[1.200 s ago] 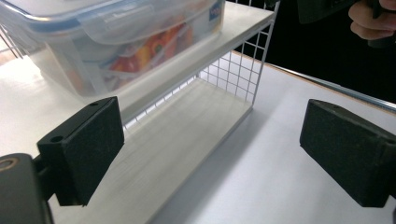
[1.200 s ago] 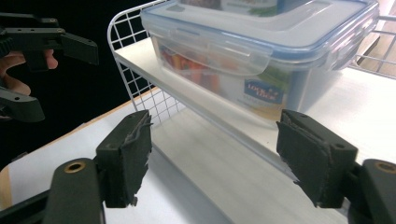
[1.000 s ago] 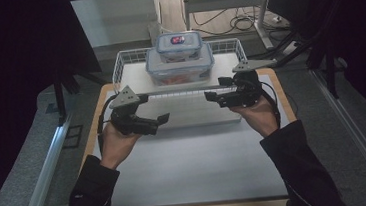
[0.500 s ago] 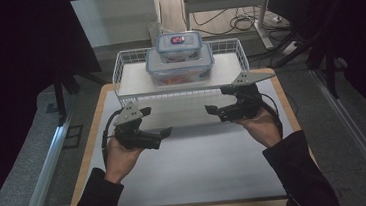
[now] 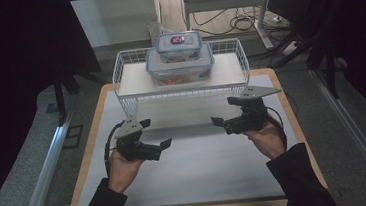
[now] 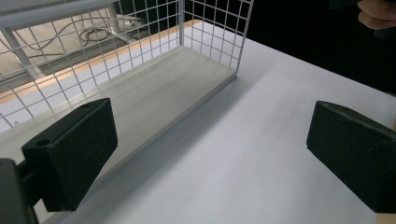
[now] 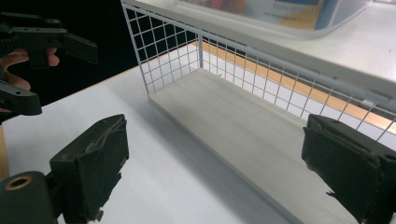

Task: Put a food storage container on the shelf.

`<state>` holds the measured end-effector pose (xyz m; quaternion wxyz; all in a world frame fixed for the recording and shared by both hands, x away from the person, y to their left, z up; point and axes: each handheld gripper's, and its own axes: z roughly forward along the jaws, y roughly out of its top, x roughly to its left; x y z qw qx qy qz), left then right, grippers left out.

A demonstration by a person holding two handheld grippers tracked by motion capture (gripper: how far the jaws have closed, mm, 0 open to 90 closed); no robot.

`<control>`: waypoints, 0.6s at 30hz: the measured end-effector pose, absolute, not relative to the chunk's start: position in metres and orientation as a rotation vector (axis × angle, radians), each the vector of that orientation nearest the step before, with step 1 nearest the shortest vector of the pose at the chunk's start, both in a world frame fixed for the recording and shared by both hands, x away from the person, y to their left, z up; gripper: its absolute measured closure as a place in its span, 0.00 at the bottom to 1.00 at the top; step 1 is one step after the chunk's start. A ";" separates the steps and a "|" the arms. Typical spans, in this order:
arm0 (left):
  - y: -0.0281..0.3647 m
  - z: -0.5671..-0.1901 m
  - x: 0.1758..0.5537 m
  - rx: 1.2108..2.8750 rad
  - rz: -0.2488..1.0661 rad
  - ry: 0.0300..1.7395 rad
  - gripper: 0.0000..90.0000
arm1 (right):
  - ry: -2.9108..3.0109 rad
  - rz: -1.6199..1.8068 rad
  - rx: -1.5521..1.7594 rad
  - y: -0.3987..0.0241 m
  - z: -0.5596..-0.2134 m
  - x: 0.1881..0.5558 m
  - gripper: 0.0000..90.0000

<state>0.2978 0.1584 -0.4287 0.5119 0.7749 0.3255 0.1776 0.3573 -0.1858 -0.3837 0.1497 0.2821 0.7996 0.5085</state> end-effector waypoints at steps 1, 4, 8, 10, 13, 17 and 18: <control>0.157 -0.429 0.296 1.873 0.440 0.780 0.02 | 2.306 1.464 0.809 -0.185 -0.385 0.356 0.07; 0.156 -0.432 0.289 1.893 0.461 0.766 0.02 | 2.320 1.449 0.806 -0.183 -0.390 0.353 0.05; 0.160 -0.438 0.279 1.917 0.477 0.767 0.02 | 2.340 1.446 0.803 -0.181 -0.396 0.348 0.03; 0.164 -0.442 0.275 1.925 0.480 0.780 0.02 | 2.340 1.440 0.807 -0.181 -0.398 0.346 0.02; 0.170 -0.449 0.270 1.922 0.470 0.804 0.02 | 2.345 1.446 0.818 -0.181 -0.402 0.343 0.00; 0.178 -0.457 0.266 1.915 0.469 0.838 0.02 | 2.363 1.440 0.823 -0.182 -0.409 0.340 0.00; 0.180 -0.458 0.265 1.916 0.468 0.843 0.02 | 2.370 1.437 0.826 -0.183 -0.411 0.338 0.00</control>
